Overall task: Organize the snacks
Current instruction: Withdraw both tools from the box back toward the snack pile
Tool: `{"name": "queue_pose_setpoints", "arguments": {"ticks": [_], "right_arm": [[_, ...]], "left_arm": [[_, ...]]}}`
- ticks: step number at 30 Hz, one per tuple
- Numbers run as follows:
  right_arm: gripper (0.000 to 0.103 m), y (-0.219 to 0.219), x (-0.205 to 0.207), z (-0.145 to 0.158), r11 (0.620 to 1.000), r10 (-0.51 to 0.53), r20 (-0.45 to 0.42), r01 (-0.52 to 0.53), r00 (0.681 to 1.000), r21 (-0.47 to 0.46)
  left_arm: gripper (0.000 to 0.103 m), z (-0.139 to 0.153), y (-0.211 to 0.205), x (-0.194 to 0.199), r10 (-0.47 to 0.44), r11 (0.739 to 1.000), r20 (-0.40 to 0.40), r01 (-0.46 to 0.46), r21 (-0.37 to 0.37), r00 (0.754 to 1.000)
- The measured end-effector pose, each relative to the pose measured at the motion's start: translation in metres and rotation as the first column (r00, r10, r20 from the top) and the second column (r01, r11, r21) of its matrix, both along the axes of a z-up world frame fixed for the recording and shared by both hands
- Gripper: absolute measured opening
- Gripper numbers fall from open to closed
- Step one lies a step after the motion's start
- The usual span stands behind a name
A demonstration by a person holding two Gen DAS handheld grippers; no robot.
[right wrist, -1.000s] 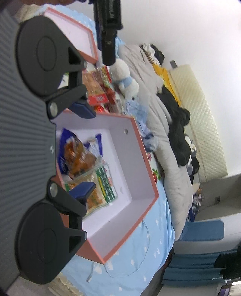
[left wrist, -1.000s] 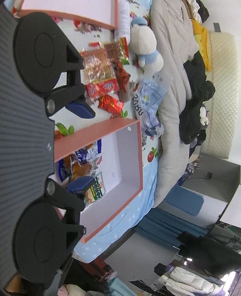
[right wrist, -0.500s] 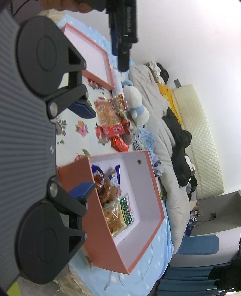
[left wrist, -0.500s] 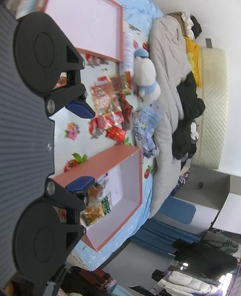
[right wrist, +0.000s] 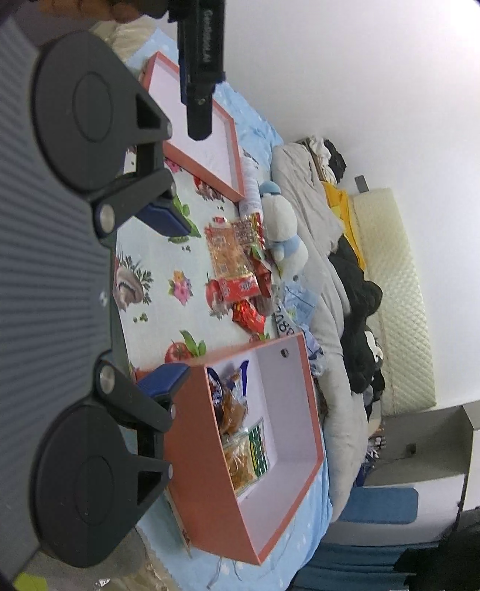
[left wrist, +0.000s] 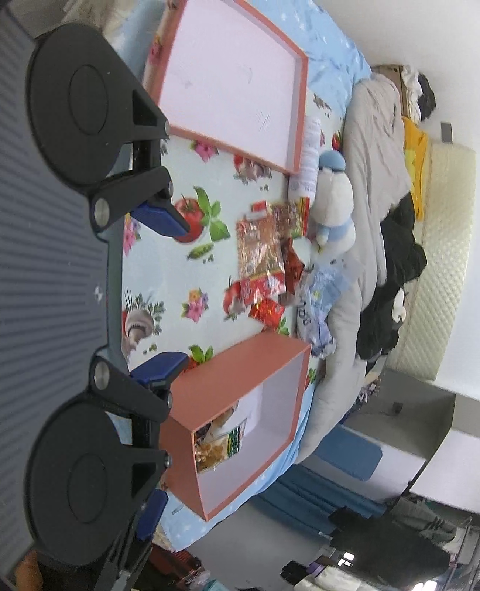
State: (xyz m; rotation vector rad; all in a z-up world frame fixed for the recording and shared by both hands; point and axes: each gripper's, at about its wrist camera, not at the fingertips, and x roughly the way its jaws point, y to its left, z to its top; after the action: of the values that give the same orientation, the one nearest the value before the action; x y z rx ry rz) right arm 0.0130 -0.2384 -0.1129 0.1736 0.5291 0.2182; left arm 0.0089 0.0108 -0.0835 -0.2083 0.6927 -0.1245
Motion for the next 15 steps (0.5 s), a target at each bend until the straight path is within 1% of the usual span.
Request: {"name": "queue_pose_setpoints", "arguments": {"ticks": [3, 6, 8, 15], "right_arm": [[0.077, 0.008, 0.005, -0.005, 1.0, 0.02, -0.011, -0.02, 1.0, -0.009], [0.077, 0.013, 0.007, -0.014, 0.999, 0.035, -0.036, -0.036, 0.999, -0.014], [0.077, 0.016, 0.008, -0.017, 0.999, 0.042, -0.035, -0.043, 0.998, -0.018], [0.076, 0.026, 0.017, -0.027, 0.998, 0.032, -0.019, -0.033, 0.999, -0.047]], "left_arm": [[0.074, -0.004, 0.009, -0.002, 0.018, 1.0, 0.001, -0.018, 0.003, 1.0], [0.074, -0.014, 0.016, 0.006, 0.04, 0.999, -0.02, -0.04, 0.0, 0.999], [0.074, -0.02, 0.021, 0.01, 0.049, 0.999, -0.034, -0.05, -0.009, 0.998], [0.074, -0.039, 0.029, 0.039, 0.029, 0.999, -0.066, -0.028, 0.025, 0.997]]}}
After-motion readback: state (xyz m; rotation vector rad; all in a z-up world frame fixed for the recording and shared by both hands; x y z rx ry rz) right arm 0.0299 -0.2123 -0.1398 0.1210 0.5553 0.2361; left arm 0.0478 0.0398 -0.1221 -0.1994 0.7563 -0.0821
